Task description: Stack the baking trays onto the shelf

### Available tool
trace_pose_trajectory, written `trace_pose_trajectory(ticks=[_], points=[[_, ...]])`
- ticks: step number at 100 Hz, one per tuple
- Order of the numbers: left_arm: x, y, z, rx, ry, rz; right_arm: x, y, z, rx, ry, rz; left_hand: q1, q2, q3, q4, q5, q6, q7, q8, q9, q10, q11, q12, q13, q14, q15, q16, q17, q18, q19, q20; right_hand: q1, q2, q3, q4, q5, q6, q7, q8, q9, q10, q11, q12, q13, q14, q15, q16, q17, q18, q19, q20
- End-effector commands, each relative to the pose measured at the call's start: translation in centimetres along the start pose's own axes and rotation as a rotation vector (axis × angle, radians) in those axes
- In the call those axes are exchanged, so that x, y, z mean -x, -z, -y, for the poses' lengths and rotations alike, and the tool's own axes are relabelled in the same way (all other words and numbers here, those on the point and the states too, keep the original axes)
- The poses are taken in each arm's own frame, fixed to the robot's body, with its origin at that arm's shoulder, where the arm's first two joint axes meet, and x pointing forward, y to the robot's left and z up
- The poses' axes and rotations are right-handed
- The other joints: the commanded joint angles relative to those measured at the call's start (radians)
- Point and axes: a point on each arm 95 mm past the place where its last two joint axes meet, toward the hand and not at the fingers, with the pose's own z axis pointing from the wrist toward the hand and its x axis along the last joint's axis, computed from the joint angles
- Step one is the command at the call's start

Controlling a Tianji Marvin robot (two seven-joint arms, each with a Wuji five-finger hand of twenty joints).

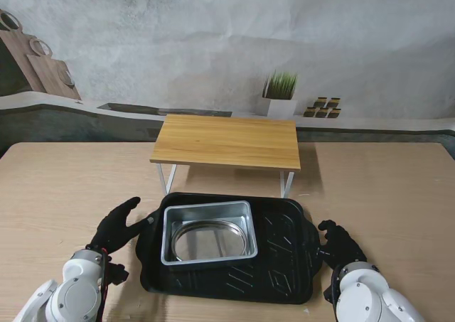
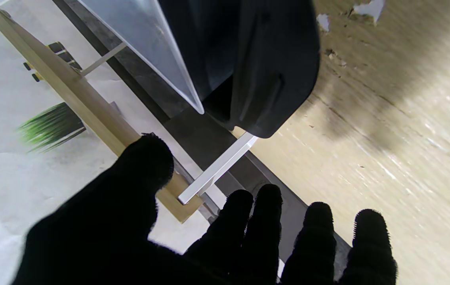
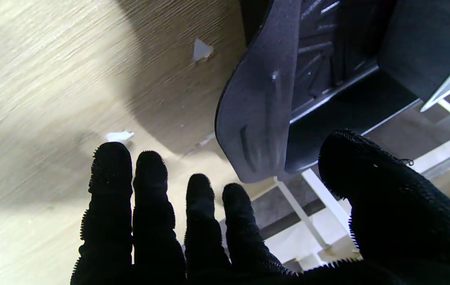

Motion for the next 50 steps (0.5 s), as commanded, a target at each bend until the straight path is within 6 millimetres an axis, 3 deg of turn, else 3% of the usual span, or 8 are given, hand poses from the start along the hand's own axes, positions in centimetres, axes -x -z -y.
trace_pose_trajectory(ticks=[1, 13, 29, 42, 45, 50], points=[[0.1, -0.2, -0.5, 0.015, 0.008, 0.022, -0.1, 0.0, 0.6, -0.031, -0.017, 0.002, -0.025, -0.014, 0.017, 0.009, -0.03, 0.026, 0.011, 0.012, -0.01, 0.021, 0.024, 0.018, 0.015, 0.012, -0.003, 0.018, 0.014, 0.016, 0.022, 0.024, -0.043, -0.029, 0.004, 0.017, 0.001, 0.035, 0.03, -0.009, 0.028, 0.021, 0.039, 0.013, 0.041, 0.026, 0.036, 0.018, 0.035, -0.005, 0.068, -0.006], [0.3, -0.5, -0.8, 0.02, 0.006, 0.055, -0.3, -0.2, 0.7, -0.057, -0.039, 0.004, -0.022, -0.034, 0.04, 0.009, -0.015, 0.054, 0.017, 0.015, 0.02, 0.058, 0.055, 0.039, 0.053, 0.035, 0.008, 0.042, 0.057, 0.037, 0.054, 0.08, -0.043, -0.038, 0.017, 0.015, 0.017, 0.046, 0.054, -0.021, 0.057, 0.033, 0.06, 0.023, 0.08, 0.035, 0.067, 0.033, 0.087, -0.017, 0.124, -0.006], [0.7, -0.5, -1.1, 0.045, 0.018, 0.081, -0.4, 0.0, 0.9, -0.074, -0.045, 0.008, -0.013, -0.058, 0.074, 0.007, -0.011, 0.069, 0.041, 0.035, 0.049, 0.061, 0.097, 0.066, 0.101, 0.056, 0.022, 0.071, 0.111, 0.043, 0.071, 0.126, -0.04, -0.05, 0.027, 0.011, 0.051, 0.061, 0.081, -0.028, 0.103, 0.048, 0.08, 0.033, 0.148, 0.048, 0.11, 0.051, 0.165, -0.028, 0.182, -0.01], [1.2, -0.3, -1.1, 0.064, 0.036, 0.091, -0.2, 0.6, 1.1, -0.076, -0.046, 0.014, -0.013, -0.088, 0.115, -0.001, -0.024, 0.068, 0.061, 0.052, 0.046, 0.052, 0.107, 0.072, 0.106, 0.049, 0.017, 0.078, 0.117, 0.04, 0.065, 0.141, -0.036, -0.057, 0.026, 0.008, 0.081, 0.079, 0.11, -0.028, 0.141, 0.061, 0.1, 0.044, 0.202, 0.056, 0.152, 0.068, 0.222, -0.041, 0.24, -0.017], [1.3, -0.2, -1.1, 0.063, 0.033, 0.092, -0.1, 0.8, 1.1, -0.076, -0.045, 0.017, -0.014, -0.09, 0.118, -0.002, -0.023, 0.069, 0.064, 0.054, 0.048, 0.052, 0.108, 0.073, 0.107, 0.049, 0.017, 0.079, 0.117, 0.04, 0.064, 0.142, -0.034, -0.059, 0.025, 0.007, 0.088, 0.088, 0.126, -0.03, 0.155, 0.066, 0.107, 0.053, 0.22, 0.061, 0.168, 0.075, 0.241, -0.044, 0.273, -0.055], [1.4, -0.1, -1.1, 0.062, 0.032, 0.094, 0.0, 1.0, 1.2, -0.077, -0.049, 0.023, -0.018, -0.092, 0.12, -0.003, -0.017, 0.07, 0.068, 0.055, 0.051, 0.052, 0.109, 0.073, 0.108, 0.049, 0.017, 0.079, 0.12, 0.04, 0.064, 0.144, -0.033, -0.06, 0.024, 0.007, 0.109, 0.103, 0.137, -0.027, 0.181, 0.074, 0.121, 0.059, 0.253, 0.065, 0.186, 0.082, 0.272, -0.05, 0.297, -0.056]])
